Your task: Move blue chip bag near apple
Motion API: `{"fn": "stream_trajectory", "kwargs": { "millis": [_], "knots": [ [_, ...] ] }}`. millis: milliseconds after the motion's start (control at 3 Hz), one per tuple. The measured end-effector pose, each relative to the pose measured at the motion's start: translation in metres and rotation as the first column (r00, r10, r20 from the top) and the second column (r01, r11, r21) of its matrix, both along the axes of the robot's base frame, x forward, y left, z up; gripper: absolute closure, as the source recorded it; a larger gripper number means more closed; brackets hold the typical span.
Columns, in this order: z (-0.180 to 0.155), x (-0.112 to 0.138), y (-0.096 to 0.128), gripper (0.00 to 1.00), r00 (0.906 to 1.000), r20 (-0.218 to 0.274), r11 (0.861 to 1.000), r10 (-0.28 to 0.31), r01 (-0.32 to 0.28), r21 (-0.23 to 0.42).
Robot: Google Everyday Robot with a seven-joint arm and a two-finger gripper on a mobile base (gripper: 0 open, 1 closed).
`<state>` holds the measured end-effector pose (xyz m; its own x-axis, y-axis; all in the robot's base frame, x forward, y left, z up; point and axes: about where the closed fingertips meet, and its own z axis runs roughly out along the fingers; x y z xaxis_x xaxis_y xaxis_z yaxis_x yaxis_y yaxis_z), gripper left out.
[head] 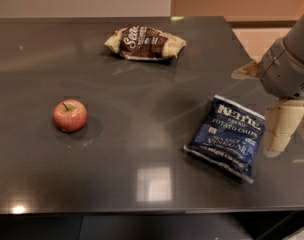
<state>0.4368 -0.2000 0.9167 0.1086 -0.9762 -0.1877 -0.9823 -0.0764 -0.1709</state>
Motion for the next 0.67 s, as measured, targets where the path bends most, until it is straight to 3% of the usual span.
{"fn": "stream_trajectory", "kwargs": {
  "millis": [333, 667],
  "knots": [
    [-0.019, -0.005, 0.012, 0.0, 0.9923, 0.007, 0.992, 0.124, -0.124, 0.021],
    [-0.034, -0.008, 0.02, 0.0, 0.978, -0.002, 0.978, 0.208, -0.208, 0.033]
  ]
}}
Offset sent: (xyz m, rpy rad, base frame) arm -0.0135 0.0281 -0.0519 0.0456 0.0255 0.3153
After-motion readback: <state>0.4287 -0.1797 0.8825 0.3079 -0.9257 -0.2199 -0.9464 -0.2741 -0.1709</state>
